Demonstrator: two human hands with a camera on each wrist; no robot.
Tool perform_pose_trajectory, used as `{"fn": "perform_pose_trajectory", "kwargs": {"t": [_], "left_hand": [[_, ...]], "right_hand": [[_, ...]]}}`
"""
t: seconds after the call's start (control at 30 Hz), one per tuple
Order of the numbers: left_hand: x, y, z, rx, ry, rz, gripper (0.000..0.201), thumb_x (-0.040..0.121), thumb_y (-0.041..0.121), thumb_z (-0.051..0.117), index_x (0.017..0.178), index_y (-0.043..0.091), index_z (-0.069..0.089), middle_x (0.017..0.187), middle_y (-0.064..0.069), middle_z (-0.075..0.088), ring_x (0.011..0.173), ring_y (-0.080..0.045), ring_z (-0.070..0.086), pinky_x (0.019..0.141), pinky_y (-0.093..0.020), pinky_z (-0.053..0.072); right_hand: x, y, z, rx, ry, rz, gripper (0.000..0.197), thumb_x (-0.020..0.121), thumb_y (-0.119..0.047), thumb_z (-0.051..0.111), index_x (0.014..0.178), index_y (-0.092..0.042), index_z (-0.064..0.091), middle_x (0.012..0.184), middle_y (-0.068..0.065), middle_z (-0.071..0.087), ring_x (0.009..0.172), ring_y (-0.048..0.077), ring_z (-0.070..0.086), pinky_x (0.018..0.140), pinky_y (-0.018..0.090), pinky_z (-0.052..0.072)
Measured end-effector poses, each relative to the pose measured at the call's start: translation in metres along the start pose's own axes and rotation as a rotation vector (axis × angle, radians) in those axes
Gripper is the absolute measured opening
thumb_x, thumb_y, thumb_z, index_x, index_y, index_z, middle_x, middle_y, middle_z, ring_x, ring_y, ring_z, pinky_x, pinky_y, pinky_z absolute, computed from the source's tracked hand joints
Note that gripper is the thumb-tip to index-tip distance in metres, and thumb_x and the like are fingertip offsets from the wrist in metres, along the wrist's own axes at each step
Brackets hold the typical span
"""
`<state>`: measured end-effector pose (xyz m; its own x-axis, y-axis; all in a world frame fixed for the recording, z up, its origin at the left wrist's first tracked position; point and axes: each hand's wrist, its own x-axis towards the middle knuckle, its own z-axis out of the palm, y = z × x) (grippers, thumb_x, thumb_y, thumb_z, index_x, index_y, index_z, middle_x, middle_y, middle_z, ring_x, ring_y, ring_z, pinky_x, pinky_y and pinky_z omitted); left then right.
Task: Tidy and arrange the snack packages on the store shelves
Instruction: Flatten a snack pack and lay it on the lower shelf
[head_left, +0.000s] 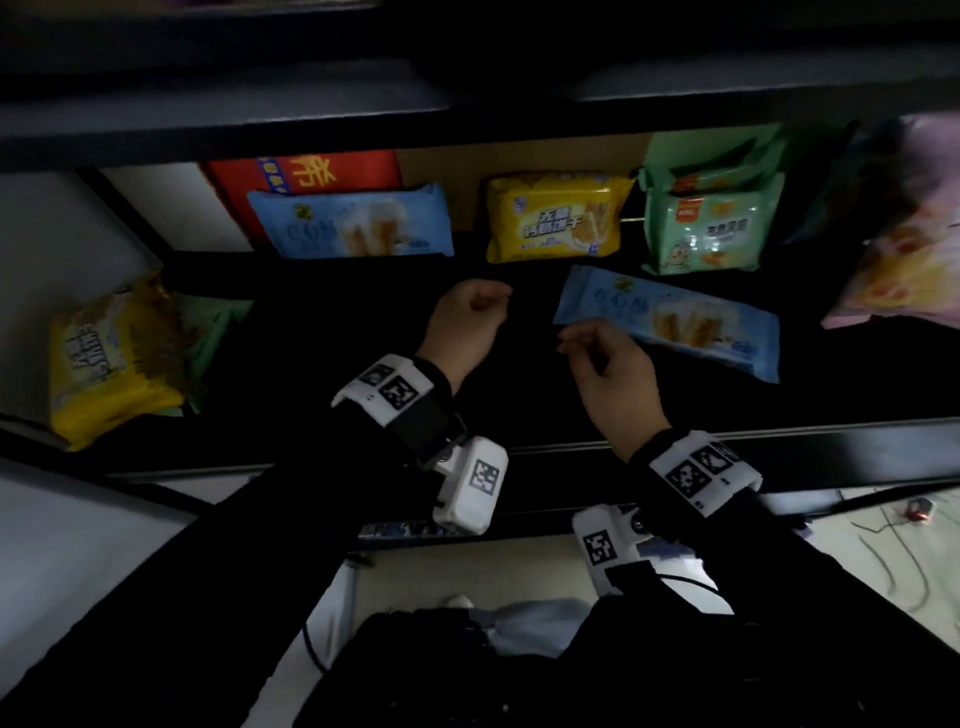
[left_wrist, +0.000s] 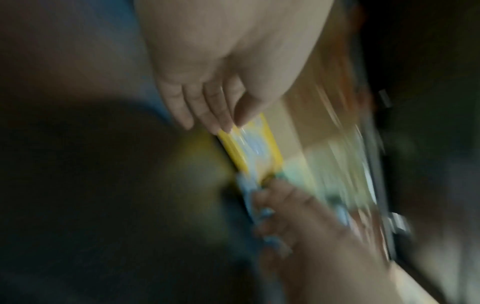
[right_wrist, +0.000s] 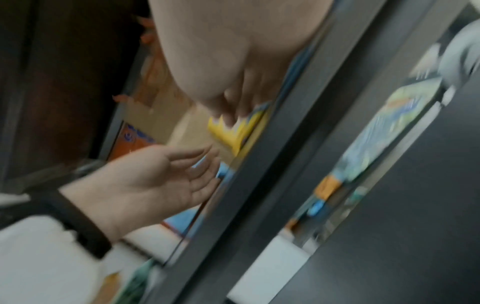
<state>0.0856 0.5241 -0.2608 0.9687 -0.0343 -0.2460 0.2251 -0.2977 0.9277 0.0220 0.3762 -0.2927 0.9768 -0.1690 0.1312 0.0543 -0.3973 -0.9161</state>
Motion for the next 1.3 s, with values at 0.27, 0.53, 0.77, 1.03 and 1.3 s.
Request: {"fn": "perform_pose_trajectory", "kwargs": {"t": [0.27,0.53,0.77,1.03,1.3], "left_hand": [[0.009,0.028,0.077,0.193,-0.061,-0.065,0.037,0.095,0.024,0.057,0.123,0.002,0.051,0.117,-0.012,0.057,0.107,-0.027,0.057,0.079,-0.029,0.040],[0.001,0.014,0.067,-0.110,-0.014,-0.022,0.015,0.096,0.008,0.054,0.107,0.012,0.062,0.110,-0.013,0.066,0.092,-0.021,0.066,0.076,-0.031,0.053],[-0.013,-0.015,-0.014,-0.376,0.368,0.056,0.030,0.097,0.009,0.052,0.128,0.006,0.051,0.124,-0.015,0.060,0.111,-0.028,0.060,0.092,-0.036,0.052],[-0.051,-0.083,-0.094,0.301,0.625,0.111,0.029,0.094,0.008,0.052,0.123,0.004,0.057,0.115,-0.014,0.064,0.107,-0.026,0.059,0.088,-0.025,0.042],[-0.052,-0.101,-0.117,0.739,0.563,0.192,0.026,0.086,0.012,0.060,0.108,0.020,0.069,0.117,-0.008,0.064,0.106,-0.038,0.054,0.081,-0.040,0.042]], "right_hand": [[0.008,0.037,-0.117,-0.502,0.434,0.364,0.040,0.086,-0.014,0.058,0.122,0.003,0.051,0.125,0.025,0.052,0.118,0.040,0.044,0.096,0.036,0.026],[0.011,0.036,-0.129,0.020,0.265,0.443,0.032,0.088,-0.011,0.064,0.116,0.004,0.060,0.113,0.020,0.066,0.094,0.025,0.065,0.082,0.031,0.052],[0.040,-0.011,-0.073,0.169,-0.147,0.396,0.012,0.086,-0.021,0.070,0.092,-0.013,0.063,0.088,0.003,0.067,0.081,0.019,0.066,0.075,0.035,0.053],[0.109,-0.057,0.048,0.062,-0.157,0.081,0.014,0.087,-0.005,0.062,0.098,0.001,0.057,0.105,0.022,0.067,0.098,0.037,0.063,0.083,0.047,0.051],[0.134,-0.052,0.131,-0.012,-0.120,0.161,0.038,0.080,-0.015,0.070,0.115,-0.005,0.058,0.114,0.014,0.065,0.106,0.028,0.061,0.091,0.039,0.049]]}}
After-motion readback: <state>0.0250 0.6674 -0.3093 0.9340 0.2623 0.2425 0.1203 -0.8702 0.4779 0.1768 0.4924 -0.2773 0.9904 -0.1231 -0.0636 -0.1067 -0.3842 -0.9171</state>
